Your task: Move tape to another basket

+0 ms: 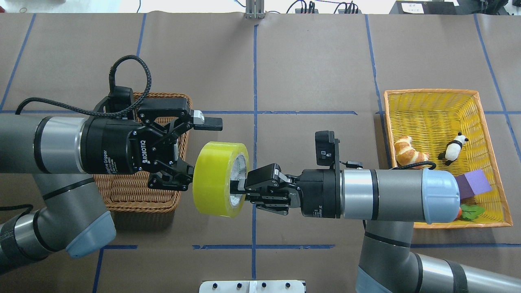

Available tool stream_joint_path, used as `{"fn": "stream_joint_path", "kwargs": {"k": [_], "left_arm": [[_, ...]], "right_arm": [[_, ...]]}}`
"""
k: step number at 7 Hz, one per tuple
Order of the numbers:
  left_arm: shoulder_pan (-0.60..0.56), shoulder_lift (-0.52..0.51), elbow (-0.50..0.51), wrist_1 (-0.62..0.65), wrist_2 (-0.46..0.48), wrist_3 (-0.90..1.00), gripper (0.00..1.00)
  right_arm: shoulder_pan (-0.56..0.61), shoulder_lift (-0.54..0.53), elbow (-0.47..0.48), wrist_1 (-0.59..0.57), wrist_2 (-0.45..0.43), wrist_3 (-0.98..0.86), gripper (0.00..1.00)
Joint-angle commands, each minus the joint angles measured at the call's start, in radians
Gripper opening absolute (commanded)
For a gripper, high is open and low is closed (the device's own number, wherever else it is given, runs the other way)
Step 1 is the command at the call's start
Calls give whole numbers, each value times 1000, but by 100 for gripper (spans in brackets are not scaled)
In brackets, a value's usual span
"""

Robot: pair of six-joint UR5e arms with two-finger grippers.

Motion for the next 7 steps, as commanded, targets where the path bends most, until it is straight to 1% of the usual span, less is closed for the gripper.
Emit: {"fn": "stream_joint_path", "kwargs": {"k": [1, 2, 3, 4, 5, 6, 7], "left_arm": [[1, 0, 0, 0, 1, 0, 93], [3, 0, 0, 0, 1, -1, 64], [3, 2, 0, 0, 0, 5, 23], [3, 2, 2, 3, -2, 11, 7], [3, 2, 2, 5, -5, 9, 2], [3, 2, 2, 4, -7, 3, 0], [3, 2, 0, 4, -7, 2, 0]], "right_arm": [[-1, 2, 2, 3, 0, 0, 4], [-1, 0, 2, 3, 0, 0, 9], [-1, 0, 2, 6, 2, 0, 33], [-1, 2, 2, 10, 0, 0, 57], [-2, 0, 2, 12, 0, 0, 94], [-2, 0, 5, 12, -6, 1, 99], [-7, 0, 6, 12, -21, 1, 99]]}}
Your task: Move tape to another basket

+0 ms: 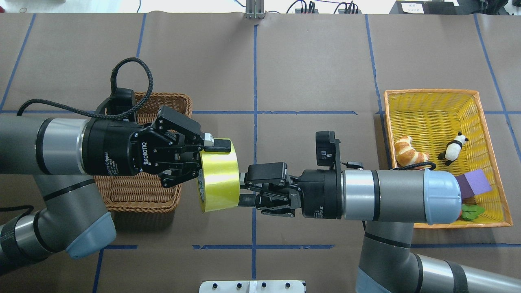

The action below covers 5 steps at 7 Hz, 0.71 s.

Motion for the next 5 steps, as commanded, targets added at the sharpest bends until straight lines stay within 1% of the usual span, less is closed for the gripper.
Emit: {"fn": "stream_joint_path", "kwargs": {"k": [1, 3, 4, 5], "left_arm": [[0, 3, -3, 1, -2, -4, 0], [-18, 14, -10, -3, -9, -1, 0], [-69, 15, -10, -2, -51, 2, 0], [-156, 15, 6, 24, -126, 6, 0]], "right_arm": [[-3, 0, 4, 0, -15, 2, 99], [-2, -2, 5, 0, -13, 2, 99], [6, -6, 5, 0, -13, 0, 99], [47, -15, 10, -13, -1, 0, 99]]}}
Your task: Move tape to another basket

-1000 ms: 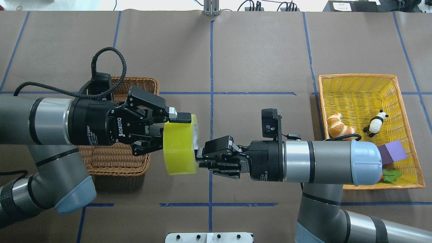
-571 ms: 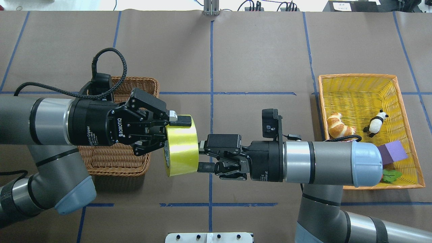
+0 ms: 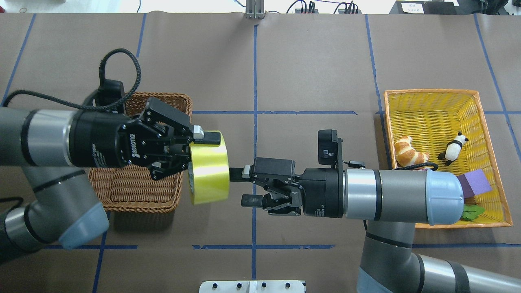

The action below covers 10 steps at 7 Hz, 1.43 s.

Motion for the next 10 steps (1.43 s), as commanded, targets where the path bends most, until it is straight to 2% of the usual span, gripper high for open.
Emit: {"fn": "stream_joint_path", "kwargs": {"k": [1, 2, 3, 4, 5, 6, 9, 10], "left_arm": [[-123, 1, 42, 49, -124, 17, 0], [-140, 0, 68, 99, -178, 85, 0], [-141, 0, 65, 217, -206, 194, 0], [-142, -2, 53, 349, -221, 307, 0], [-139, 0, 48, 453, -222, 437, 0], [-137, 12, 48, 541, -222, 543, 0], [-121, 29, 51, 881, -200, 922, 0], [-116, 52, 54, 952, -153, 1020, 0]], "right_arm": [[96, -19, 6, -81, 45, -1, 99], [198, -20, 8, -219, 145, -2, 100], [300, -22, 30, -383, 241, -83, 100], [357, -22, 67, -565, 283, -264, 100], [402, -28, 112, -752, 274, -412, 100], [444, -30, 120, -853, 270, -503, 100], [535, -48, 133, -1234, 224, -1010, 100], [573, -66, 140, -1343, 236, -1175, 100]]}}
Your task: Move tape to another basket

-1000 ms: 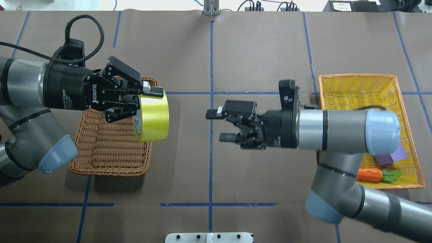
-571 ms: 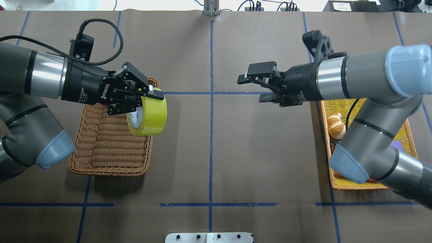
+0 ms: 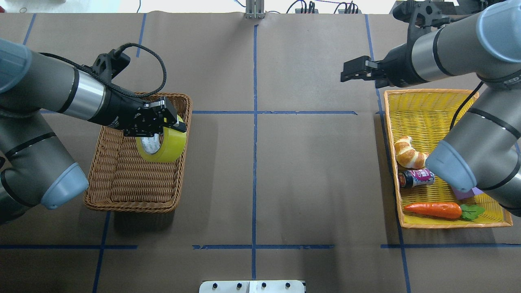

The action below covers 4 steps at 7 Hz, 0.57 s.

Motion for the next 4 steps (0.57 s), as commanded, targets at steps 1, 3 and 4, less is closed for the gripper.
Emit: {"fn": "stream_joint_path", "kwargs": {"k": [1, 3, 4], "left_arm": [[22, 47, 26, 124, 78, 213, 0], [85, 77, 88, 126, 193, 299, 1], [96, 81, 104, 137, 212, 323, 2]], "right_arm": [[66, -70, 51, -209, 7, -341, 100], [178, -112, 67, -250, 149, -425, 100], [219, -133, 65, -250, 203, -467, 100]]}}
